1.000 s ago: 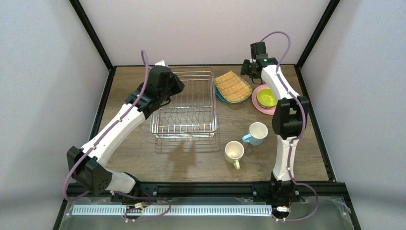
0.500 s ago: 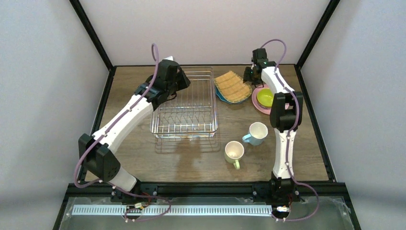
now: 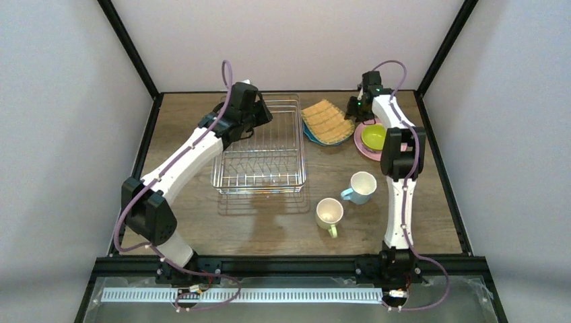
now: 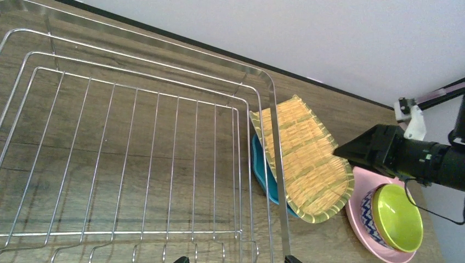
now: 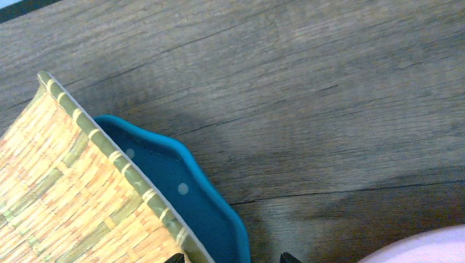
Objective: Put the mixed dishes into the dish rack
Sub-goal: Grab the plate from the plate.
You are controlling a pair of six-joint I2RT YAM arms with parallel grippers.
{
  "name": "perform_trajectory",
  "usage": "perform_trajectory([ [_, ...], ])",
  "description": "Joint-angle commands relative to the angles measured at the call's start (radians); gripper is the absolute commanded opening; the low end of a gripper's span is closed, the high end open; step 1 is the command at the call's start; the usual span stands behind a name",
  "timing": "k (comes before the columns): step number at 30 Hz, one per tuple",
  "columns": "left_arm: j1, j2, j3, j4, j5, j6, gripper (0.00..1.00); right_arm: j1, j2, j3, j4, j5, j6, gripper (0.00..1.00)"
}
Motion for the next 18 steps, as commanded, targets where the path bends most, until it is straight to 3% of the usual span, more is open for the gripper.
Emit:
perform_trajectory([
  [1,0.005,0.019,0.032,0.001,0.011,-0.005,1.0,-0.007,0.04,0.026,-0.013,-0.068,-0.011,0.99],
  [9,0.004,0.008,0.024,-0.007,0.013,-0.019,1.0,-0.007,0.029,-0.011,-0.004,-0.122,-0.011,0.97],
  [18,0.005,-0.016,-0.006,-0.01,0.019,-0.032,1.0,-0.006,0.0,-0.074,-0.002,-0.138,-0.011,0.79],
])
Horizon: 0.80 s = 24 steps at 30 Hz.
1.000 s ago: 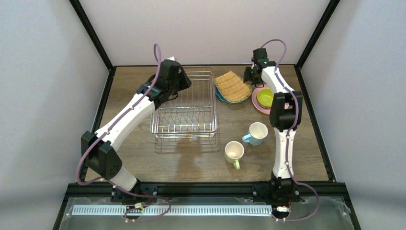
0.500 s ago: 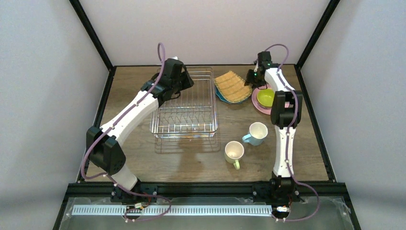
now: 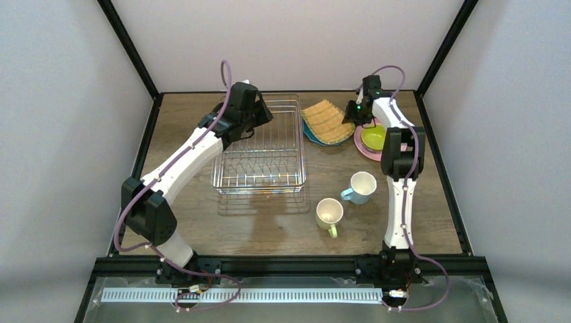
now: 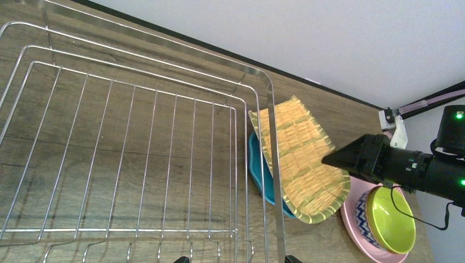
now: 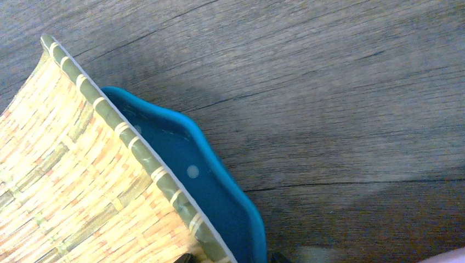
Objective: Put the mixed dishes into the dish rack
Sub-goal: Grab the plate from the plate.
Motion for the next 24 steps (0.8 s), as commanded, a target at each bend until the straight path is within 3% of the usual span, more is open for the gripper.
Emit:
perform_trajectory([
  [1,0.005,-0.02,-0.015,-0.009,0.014,-0.008,1.0,0.003,-0.022,-0.046,-0.012,-0.036,-0.007,0.76],
  [10,0.004,-0.032,-0.027,-0.018,0.011,-0.009,1.0,0.003,-0.041,-0.073,0.0,-0.062,0.002,0.44],
  [15,0.005,-0.028,-0.027,-0.019,0.015,-0.009,1.0,0.003,-0.052,-0.074,-0.008,-0.054,0.004,0.41],
  [24,0.005,-0.026,-0.031,-0.022,0.025,-0.003,1.0,0.003,-0.08,-0.074,-0.022,-0.009,0.008,0.23],
])
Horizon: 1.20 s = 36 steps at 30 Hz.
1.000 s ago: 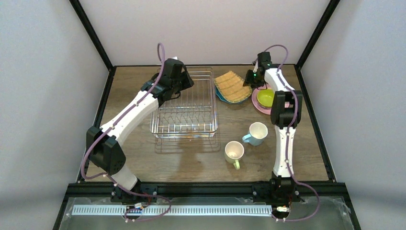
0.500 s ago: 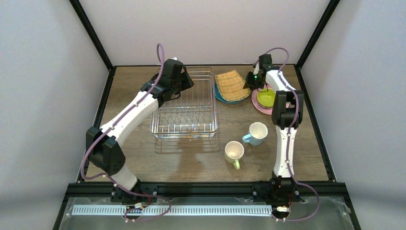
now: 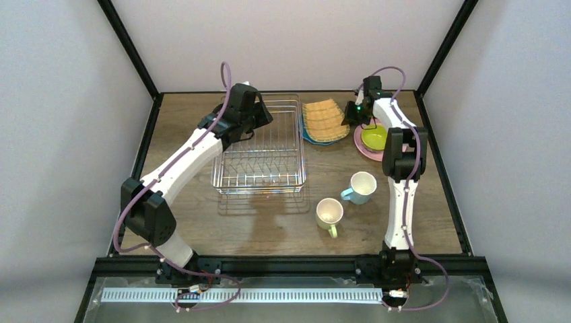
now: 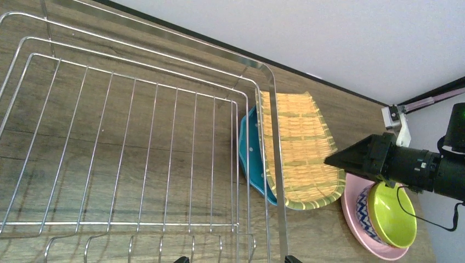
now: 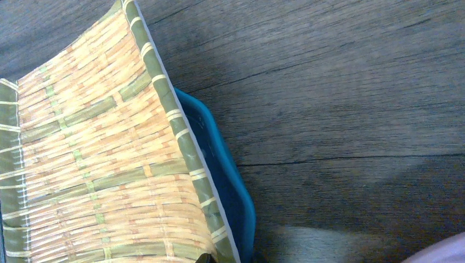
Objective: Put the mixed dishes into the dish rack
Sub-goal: Grab the plate from the plate.
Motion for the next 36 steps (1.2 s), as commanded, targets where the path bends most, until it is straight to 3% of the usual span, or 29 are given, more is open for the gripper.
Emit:
perform_trajectory([
  [1,0.004,-0.021,-0.016,-0.02,0.016,0.003,1.0,0.006,-0.041,-0.013,-0.037,0.072,0.003,0.21],
  [7,0.004,-0.025,-0.016,-0.028,0.021,0.005,1.0,0.006,-0.057,-0.011,-0.06,0.104,0.005,0.07],
  [13,0.005,-0.027,-0.023,-0.032,0.033,-0.001,1.0,0.007,-0.085,-0.026,-0.072,0.139,-0.001,0.01],
  [36,0.005,-0.079,-0.09,-0.004,0.092,-0.053,1.0,0.006,-0.226,-0.113,-0.034,0.117,0.005,0.01],
])
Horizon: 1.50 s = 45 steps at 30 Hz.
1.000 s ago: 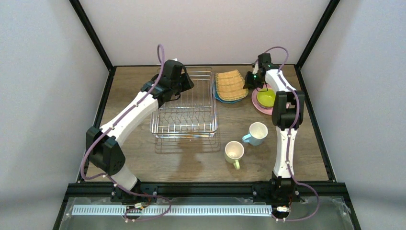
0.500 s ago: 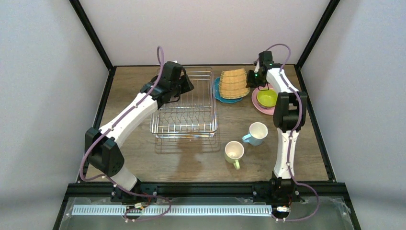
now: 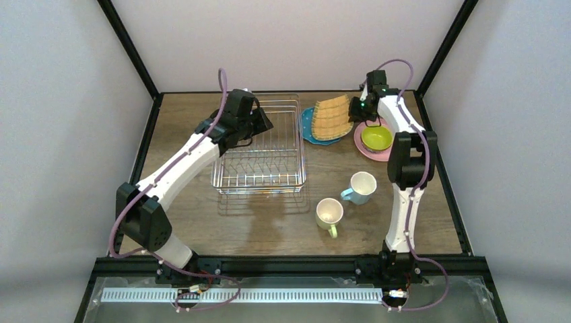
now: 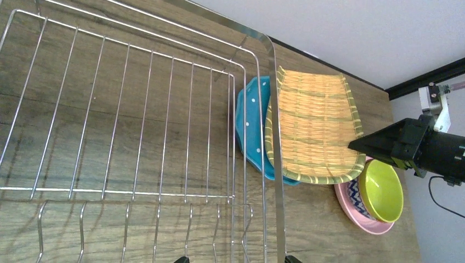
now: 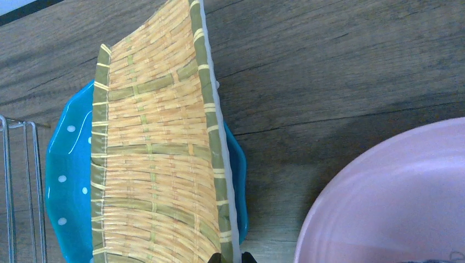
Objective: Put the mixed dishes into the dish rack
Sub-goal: Grab the plate from the plate, then pass from the right arm to the left
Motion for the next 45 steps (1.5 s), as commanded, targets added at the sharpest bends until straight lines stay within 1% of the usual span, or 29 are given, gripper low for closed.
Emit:
perform_trajectory([
  [1,0.005,-0.031,-0.02,0.007,0.03,-0.019,1.0,-0.001,-0.065,-0.028,0.008,0.009,0.0,0.01],
  [20,0.005,-0.04,-0.022,0.045,0.075,-0.051,1.0,-0.001,-0.173,-0.041,0.005,-0.035,0.018,0.01],
  [31,0.005,-0.047,-0.051,0.057,0.075,-0.055,1.0,-0.001,-0.2,-0.113,0.043,-0.052,0.035,0.01],
  [33,0.005,-0.045,-0.055,0.06,0.101,-0.055,1.0,-0.001,-0.203,-0.126,0.05,-0.052,0.038,0.01],
  [45,0.005,-0.018,-0.052,0.08,0.123,-0.055,1.0,-0.001,-0.206,-0.077,0.041,-0.06,0.05,0.01],
])
